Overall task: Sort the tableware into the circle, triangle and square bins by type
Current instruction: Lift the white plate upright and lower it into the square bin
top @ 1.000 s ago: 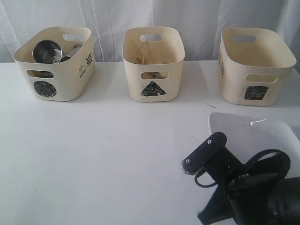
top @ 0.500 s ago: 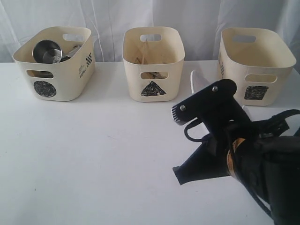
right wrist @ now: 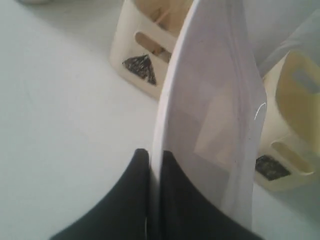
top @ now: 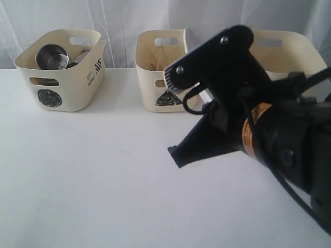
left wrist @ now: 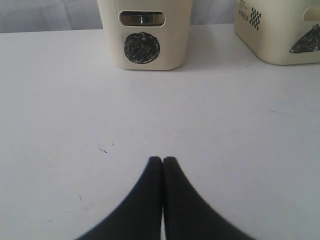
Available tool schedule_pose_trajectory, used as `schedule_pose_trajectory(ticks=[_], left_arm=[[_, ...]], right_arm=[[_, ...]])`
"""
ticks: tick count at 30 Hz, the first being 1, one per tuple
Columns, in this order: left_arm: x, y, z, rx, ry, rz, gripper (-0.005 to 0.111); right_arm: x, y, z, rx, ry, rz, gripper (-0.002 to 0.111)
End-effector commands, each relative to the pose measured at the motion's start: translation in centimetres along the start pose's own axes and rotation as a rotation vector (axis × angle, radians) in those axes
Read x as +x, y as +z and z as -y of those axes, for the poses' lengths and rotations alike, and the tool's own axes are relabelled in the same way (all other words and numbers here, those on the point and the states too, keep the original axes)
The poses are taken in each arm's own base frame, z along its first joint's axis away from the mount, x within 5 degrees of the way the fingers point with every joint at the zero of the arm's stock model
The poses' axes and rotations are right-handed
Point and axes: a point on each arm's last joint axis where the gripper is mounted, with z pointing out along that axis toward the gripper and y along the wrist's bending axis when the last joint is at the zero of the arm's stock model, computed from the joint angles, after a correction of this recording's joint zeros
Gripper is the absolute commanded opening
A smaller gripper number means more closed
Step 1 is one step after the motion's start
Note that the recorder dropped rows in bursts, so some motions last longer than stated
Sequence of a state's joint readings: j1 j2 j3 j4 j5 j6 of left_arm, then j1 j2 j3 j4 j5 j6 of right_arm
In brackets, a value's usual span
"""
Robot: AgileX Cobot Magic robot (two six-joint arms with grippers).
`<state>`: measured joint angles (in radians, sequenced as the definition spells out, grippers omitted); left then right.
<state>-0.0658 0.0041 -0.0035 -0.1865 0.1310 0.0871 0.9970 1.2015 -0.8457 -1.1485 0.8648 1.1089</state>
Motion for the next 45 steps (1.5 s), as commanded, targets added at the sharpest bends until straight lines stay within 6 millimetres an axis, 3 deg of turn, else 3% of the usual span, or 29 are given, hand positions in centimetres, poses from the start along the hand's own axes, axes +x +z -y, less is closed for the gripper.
schedule_pose_trajectory(ticks=[1,4,8,12,14,17,21,27,35,45], left_arm=[[0.1,0.0,0.0,0.005,-0.004,0.005,0.000],[0.1,0.0,0.0,0.005,-0.004,0.005,0.000],[0.1,0.0,0.0,0.005,-0.004,0.005,0.000],[0.1,0.0,0.0,0.005,-0.004,0.005,0.000],[0.1,0.0,0.0,0.005,-0.004,0.005,0.000],[0.1,0.0,0.0,0.005,-0.004,0.005,0.000],[0.1,0.0,0.0,0.005,-0.004,0.005,0.000],[0.1,0.0,0.0,0.005,-0.004,0.005,0.000],[0.1,0.0,0.0,0.005,-0.004,0.005,0.000],[0.1,0.0,0.0,0.005,-0.004,0.005,0.000]], right_arm=[[-3.1,-1.3,2.3,0.185,-0.113,0.161,0.000],[-4.4,-1.5,3.2,0.251,-0.149,0.254,0.000],[-5.5,-0.2,6.4,0.291,0.005,0.276,0.000],[-6.6,3.1,10.9,0.310,0.135,0.256,0.000],[-7.7,4.6,12.3,0.245,0.184,0.287,0.000],[-8.4,6.9,14.2,0.281,0.199,0.274,0.000],[-9.2,9.0,15.2,0.274,0.125,0.273,0.000],[-9.4,12.4,16.8,0.286,0.154,0.243,0.000],[-8.0,16.7,17.4,0.273,0.177,0.177,0.000],[-6.6,20.0,17.5,0.272,0.166,0.118,0.000]])
